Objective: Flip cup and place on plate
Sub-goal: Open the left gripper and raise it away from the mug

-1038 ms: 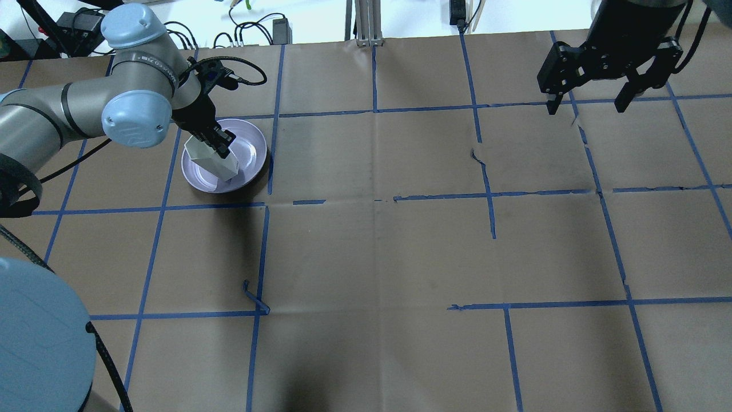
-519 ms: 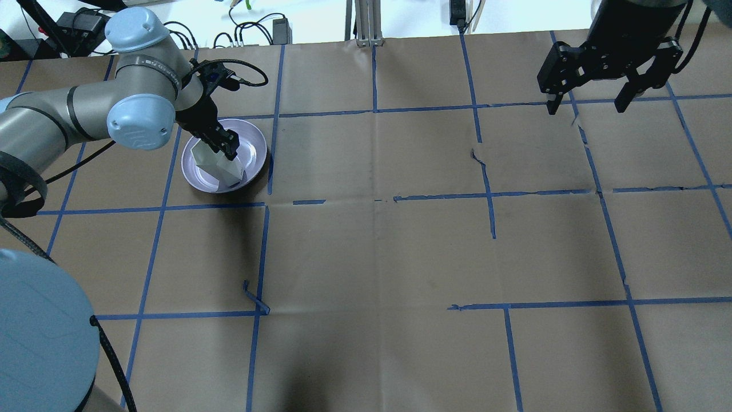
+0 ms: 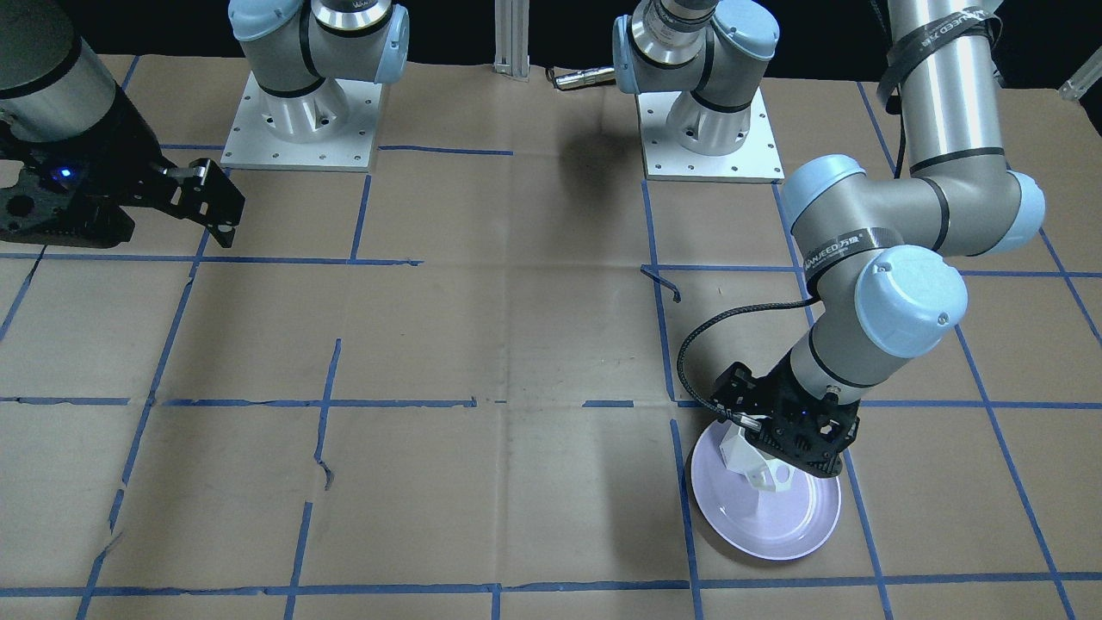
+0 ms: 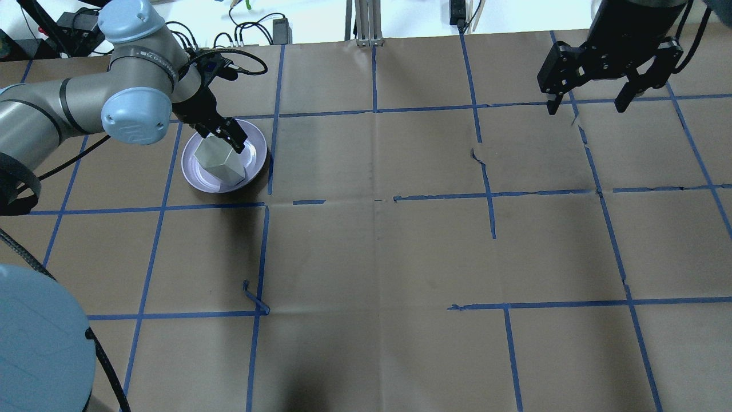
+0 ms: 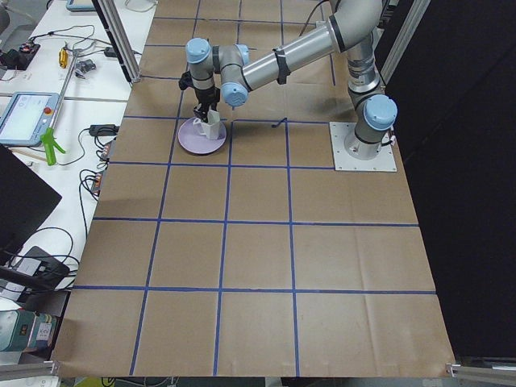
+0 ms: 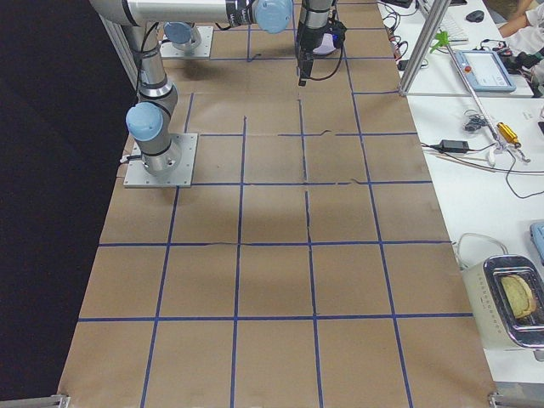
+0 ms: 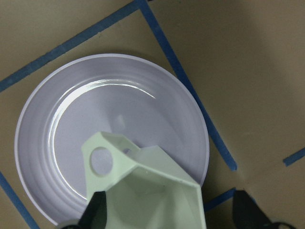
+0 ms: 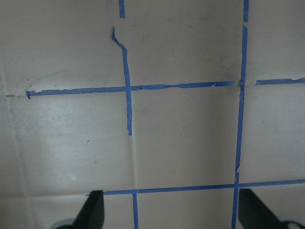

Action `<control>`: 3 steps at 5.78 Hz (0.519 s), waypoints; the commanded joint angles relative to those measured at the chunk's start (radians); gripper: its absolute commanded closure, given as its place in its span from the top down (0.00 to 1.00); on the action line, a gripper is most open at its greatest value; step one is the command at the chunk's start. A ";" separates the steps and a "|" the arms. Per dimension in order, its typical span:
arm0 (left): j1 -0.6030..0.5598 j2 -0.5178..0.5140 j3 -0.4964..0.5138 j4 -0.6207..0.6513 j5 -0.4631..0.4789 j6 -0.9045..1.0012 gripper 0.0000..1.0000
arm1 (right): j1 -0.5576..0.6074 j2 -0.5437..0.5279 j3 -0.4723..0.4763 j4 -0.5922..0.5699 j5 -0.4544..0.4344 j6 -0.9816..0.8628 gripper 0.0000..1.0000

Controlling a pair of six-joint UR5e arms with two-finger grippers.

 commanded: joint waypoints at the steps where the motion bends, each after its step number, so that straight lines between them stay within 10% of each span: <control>1: -0.022 0.087 0.058 -0.155 0.000 -0.216 0.98 | 0.000 0.000 0.000 0.000 0.000 0.000 1.00; 3: -0.060 0.166 0.176 -0.392 0.011 -0.335 0.98 | 0.000 0.000 0.000 0.000 0.000 0.000 1.00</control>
